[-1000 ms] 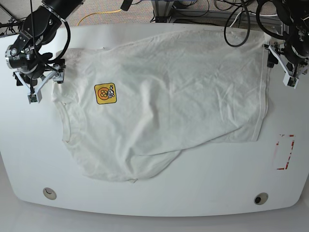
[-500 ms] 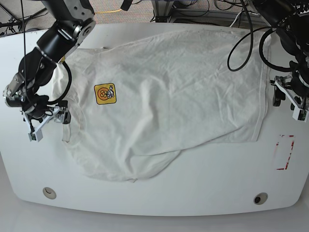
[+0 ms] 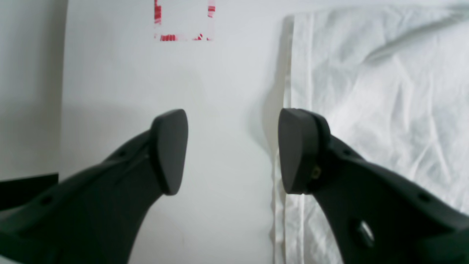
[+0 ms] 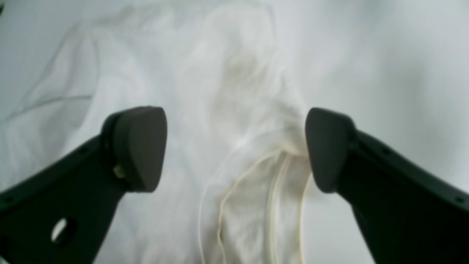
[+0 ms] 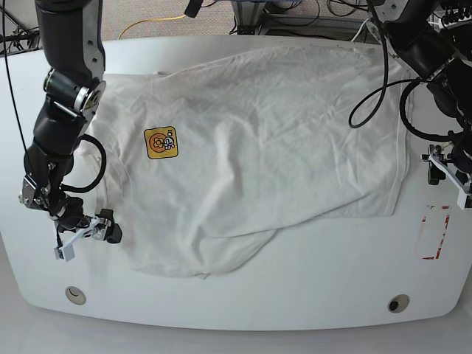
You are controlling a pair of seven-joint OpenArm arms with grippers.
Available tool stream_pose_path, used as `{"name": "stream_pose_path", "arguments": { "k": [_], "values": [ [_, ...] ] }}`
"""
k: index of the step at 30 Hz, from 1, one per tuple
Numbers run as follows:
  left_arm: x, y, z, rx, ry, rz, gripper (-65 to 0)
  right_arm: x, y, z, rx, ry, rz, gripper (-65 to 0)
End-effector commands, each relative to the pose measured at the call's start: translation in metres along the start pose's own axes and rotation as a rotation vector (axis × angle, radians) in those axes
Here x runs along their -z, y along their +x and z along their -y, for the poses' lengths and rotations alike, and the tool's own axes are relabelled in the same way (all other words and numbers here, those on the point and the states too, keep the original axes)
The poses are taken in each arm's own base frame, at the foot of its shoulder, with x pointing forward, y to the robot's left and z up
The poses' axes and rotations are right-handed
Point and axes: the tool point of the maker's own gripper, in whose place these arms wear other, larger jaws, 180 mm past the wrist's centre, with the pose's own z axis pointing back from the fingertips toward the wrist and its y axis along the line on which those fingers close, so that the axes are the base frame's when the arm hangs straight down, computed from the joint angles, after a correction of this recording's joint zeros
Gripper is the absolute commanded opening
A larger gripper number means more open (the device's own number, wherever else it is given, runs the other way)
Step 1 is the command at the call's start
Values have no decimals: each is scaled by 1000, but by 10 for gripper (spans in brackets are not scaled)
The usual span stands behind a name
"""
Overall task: Fold the T-shirt properly
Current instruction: 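Move both grippers to the shirt's side edges and pinch them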
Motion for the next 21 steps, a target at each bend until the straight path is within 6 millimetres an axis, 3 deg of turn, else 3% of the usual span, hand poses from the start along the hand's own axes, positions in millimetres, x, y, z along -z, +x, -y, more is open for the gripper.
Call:
{"name": "stream_pose_path", "arguments": {
  "k": [1,10,13,21],
  "values": [
    [-7,22,-6,16,14,79,-285,-3,32,5,3,9,94,-98],
    [-6,4,-3,20,8,38,-285,13,13,12,-39,2,137,-113],
    [-5,-6,-2,22,3,17,-285,12,-8,20,-34,-13,116,-113],
    [-1,-19,9,8,-23,-7,-285,12,-37,37,-9,-94,91,-111]
  ]
}}
